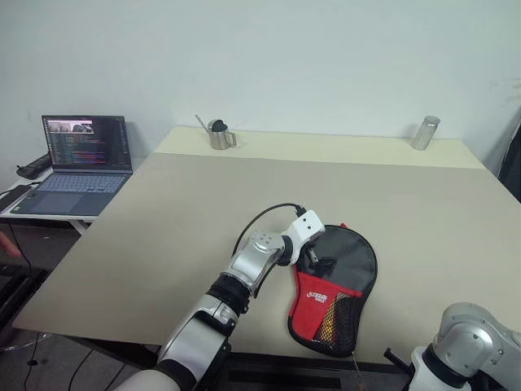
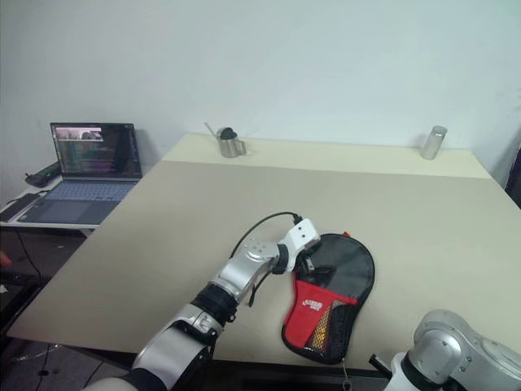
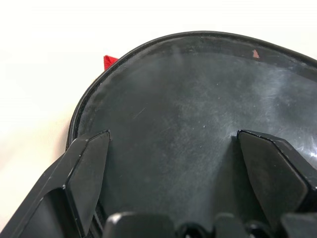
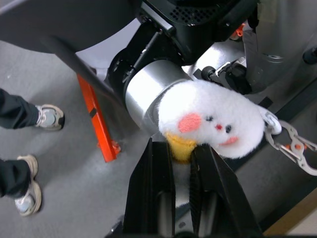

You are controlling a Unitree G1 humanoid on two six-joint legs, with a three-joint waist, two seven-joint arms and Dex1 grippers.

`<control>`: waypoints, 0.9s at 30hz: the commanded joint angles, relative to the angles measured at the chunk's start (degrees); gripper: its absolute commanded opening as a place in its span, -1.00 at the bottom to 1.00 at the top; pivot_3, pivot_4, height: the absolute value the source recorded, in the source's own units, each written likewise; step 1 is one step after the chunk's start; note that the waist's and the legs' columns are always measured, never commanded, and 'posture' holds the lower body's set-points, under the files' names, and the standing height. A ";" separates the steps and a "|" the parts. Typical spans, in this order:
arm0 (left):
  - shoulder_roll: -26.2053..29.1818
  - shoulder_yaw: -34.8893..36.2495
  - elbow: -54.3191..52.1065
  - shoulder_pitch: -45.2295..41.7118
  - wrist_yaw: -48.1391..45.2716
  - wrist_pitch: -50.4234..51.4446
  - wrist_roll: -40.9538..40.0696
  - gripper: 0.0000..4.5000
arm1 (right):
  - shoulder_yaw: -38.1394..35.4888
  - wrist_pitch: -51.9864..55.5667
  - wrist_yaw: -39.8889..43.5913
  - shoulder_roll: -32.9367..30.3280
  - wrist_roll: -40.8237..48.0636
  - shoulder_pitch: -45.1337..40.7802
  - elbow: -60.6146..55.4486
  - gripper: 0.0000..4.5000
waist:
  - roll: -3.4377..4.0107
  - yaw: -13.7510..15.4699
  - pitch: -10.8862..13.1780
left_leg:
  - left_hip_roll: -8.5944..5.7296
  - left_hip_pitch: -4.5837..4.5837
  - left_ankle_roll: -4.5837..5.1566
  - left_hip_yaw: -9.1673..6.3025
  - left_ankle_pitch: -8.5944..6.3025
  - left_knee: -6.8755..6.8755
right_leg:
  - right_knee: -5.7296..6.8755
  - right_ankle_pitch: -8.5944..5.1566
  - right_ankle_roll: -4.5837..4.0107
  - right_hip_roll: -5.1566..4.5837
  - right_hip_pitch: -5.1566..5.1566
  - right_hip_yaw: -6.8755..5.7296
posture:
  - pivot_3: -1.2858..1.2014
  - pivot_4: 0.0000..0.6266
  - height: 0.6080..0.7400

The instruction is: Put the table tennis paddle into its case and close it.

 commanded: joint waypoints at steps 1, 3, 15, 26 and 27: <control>-0.41 -1.57 2.47 -0.27 0.46 0.60 2.04 1.00 | 2.22 0.07 3.17 -0.46 1.99 0.51 -3.94 -1.00 | 0.01 0.17 0.00 | 0.02 0.03 0.01 -0.04 -0.01 -0.01 | 0.00 -0.02 0.02 0.00 0.03 -0.05 | 0.03 -0.52 1.00; -0.42 -1.42 3.04 -0.57 0.52 0.33 2.22 1.00 | 2.08 0.14 1.62 0.66 0.80 -0.33 -2.88 -1.00 | 0.01 0.18 0.00 | 0.02 0.02 0.00 -0.04 0.00 -0.01 | 0.00 -0.01 -0.01 0.01 0.03 -0.07 | 0.03 -0.52 1.00; 0.20 -0.31 5.38 -2.20 1.14 -1.63 2.47 1.00 | 0.93 2.74 1.76 2.50 -0.75 -8.08 3.69 -0.14 | 0.00 -0.20 0.01 | 0.00 0.04 0.02 -0.03 -0.02 0.01 | 0.01 0.08 -0.15 0.00 0.03 -0.02 | 0.03 -0.52 1.00; 0.80 4.38 4.32 -3.83 -2.28 -7.12 -2.28 1.00 | -0.84 8.05 0.12 8.66 -0.60 -20.03 16.59 0.99 | 0.19 -0.41 0.22 | 0.01 0.07 0.02 0.01 -0.01 0.01 | 0.06 0.11 -0.19 0.03 -0.01 0.04 | 0.03 -0.52 1.00; 1.54 5.21 2.54 -3.97 -4.36 -7.42 -3.61 1.00 | -2.99 9.29 -0.53 8.70 0.69 -21.25 18.30 0.99 | 0.29 -0.42 0.32 | 0.01 0.05 0.02 -0.02 -0.01 0.01 | 0.06 0.11 -0.19 0.03 -0.02 0.02 | 0.03 -0.52 1.00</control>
